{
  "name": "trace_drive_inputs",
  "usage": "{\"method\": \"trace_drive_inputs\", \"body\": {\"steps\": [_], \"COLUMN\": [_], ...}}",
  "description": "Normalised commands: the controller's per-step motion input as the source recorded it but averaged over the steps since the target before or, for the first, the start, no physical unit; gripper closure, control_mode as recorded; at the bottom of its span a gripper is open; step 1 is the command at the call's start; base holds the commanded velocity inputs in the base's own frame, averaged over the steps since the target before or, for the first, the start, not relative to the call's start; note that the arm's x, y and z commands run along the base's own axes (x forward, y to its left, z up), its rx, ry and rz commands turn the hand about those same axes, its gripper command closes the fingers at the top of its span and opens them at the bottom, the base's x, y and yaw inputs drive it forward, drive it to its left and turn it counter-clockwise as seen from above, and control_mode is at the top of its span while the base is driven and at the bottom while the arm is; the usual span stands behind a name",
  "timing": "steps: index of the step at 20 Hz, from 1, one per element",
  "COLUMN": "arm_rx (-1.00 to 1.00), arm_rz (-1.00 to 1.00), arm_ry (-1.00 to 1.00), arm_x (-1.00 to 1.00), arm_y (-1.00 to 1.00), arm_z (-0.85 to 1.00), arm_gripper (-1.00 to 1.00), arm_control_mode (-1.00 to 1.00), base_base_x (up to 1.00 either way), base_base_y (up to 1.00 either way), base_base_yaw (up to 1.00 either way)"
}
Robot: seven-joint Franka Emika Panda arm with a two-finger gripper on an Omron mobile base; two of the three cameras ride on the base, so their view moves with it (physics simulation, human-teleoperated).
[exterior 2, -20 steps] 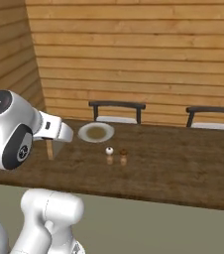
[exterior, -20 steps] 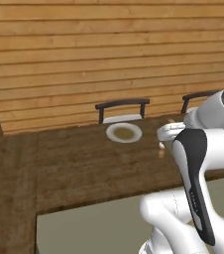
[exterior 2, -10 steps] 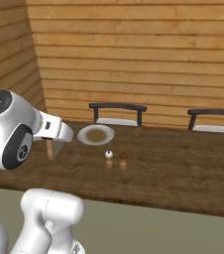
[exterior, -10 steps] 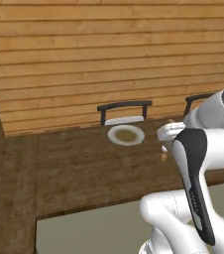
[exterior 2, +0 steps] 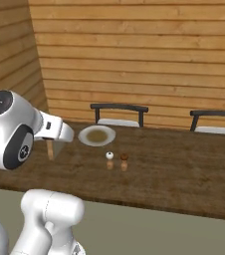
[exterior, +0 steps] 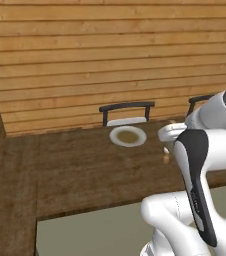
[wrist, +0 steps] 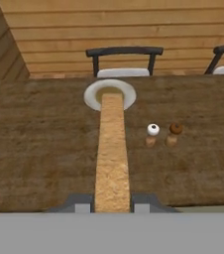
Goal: Start the toaster. Once the lever pops up, take the bread to the plate on the dining counter.
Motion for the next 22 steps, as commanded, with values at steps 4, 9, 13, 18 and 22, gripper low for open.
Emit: {"method": "trace_drive_inputs", "body": {"steps": [4, 9, 13, 18, 22], "arm_rx": [0.02, 0.08, 0.02, 0.00, 0.00], "arm_rz": [0.03, 0.20, 0.23, 0.16, 0.04], "arm_ry": [0.00, 0.00, 0.00, 0.00, -0.02], "arm_x": [0.84, 1.00, 1.00, 0.98, 0.81], "arm_y": [-0.08, -0.20, -0.03, 0.00, 0.05], "arm_z": [0.00, -0.02, -0.18, -0.35, -0.53], "arm_gripper": [1.00, 1.00, 1.00, 1.00, 1.00], "arm_control_mode": [-1.00, -1.00, -1.00, -1.00, -1.00], "base_base_x": [0.00, 0.00, 0.00, 0.00, 0.00], "base_base_y": [0.00, 0.00, 0.00, 0.00, 0.00], "base_base_yaw": [0.00, 0.00, 0.00, 0.00, 0.00]}}
